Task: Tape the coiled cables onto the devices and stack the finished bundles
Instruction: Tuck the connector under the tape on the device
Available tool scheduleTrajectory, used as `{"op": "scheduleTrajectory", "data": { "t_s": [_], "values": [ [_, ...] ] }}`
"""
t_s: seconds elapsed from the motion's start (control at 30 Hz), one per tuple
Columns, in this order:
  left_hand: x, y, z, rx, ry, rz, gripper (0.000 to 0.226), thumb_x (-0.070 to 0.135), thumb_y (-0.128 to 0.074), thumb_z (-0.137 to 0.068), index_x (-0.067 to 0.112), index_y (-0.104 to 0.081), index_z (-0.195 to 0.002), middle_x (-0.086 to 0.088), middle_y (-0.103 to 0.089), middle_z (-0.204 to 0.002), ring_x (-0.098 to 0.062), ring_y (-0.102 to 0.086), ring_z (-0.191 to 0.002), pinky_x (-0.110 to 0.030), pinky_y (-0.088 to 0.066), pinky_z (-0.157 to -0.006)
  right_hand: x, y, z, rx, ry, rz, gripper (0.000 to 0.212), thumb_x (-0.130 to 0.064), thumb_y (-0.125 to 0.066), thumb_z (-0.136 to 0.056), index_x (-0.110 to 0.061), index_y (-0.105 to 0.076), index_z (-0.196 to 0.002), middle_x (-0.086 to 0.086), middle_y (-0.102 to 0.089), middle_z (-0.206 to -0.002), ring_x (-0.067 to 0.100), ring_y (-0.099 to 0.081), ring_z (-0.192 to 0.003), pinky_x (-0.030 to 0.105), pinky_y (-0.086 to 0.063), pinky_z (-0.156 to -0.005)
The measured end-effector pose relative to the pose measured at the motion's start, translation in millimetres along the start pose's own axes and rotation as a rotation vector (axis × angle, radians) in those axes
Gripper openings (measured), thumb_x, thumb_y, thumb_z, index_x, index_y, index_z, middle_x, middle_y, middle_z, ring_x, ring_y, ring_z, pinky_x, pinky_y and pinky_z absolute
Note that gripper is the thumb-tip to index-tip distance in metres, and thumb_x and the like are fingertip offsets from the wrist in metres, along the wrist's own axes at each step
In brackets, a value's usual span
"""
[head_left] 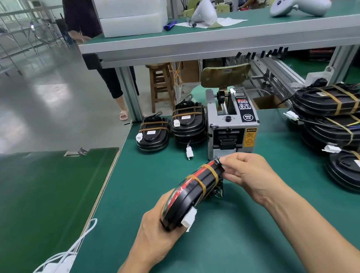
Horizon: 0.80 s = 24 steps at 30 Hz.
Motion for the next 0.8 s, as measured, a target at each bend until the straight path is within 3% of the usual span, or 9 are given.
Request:
{"op": "scheduleTrajectory", "data": {
  "t_s": [0.23, 0.5, 0.8],
  "values": [
    [3, -1, 0, -0.007, -0.009, 0.008, 0.058, 0.056, -0.08, -0.085, 0.053, -0.057, -0.139, 0.016, -0.076, -0.117, -0.012, -0.073, -0.104, -0.015, -0.052, -0.088, -2, 3, -6, -0.016, 0.024, 0.034, 0.019, -0.001, -0.074, -0.091, -0.006, -0.071, -0.074, 0.01, -0.075, -0.075, 0.014, -0.074, -0.07, 0.02, -0.06, -0.07],
    [6, 1, 0, 0.005, -0.007, 0.017, 0.06, 0.069, -0.077, -0.085, 0.057, -0.055, -0.139, 0.018, -0.076, -0.12, -0.01, -0.073, -0.108, -0.015, -0.052, -0.09, 0, 4, -9, -0.009, 0.014, 0.047, 0.02, 0.002, -0.074, -0.089, -0.005, -0.072, -0.071, 0.01, -0.076, -0.074, 0.014, -0.075, -0.071, 0.021, -0.061, -0.072],
    [2, 0, 0, 0.013, 0.005, 0.003, 0.056, 0.063, -0.077, -0.085, 0.057, -0.057, -0.136, 0.017, -0.076, -0.113, -0.009, -0.071, -0.099, -0.01, -0.049, -0.083, 1, 6, -11, 0.054, 0.028, 0.08, 0.016, 0.001, -0.076, -0.089, -0.002, -0.071, -0.074, 0.008, -0.073, -0.071, 0.015, -0.073, -0.073, 0.026, -0.064, -0.082]
  ]
}}
Point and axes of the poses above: each hand's wrist, its own z-axis away from the middle knuckle, its own y-axis out of the back of the hand, x = y × z, the point moved 8 cm from there along -z, towards the middle knuckle
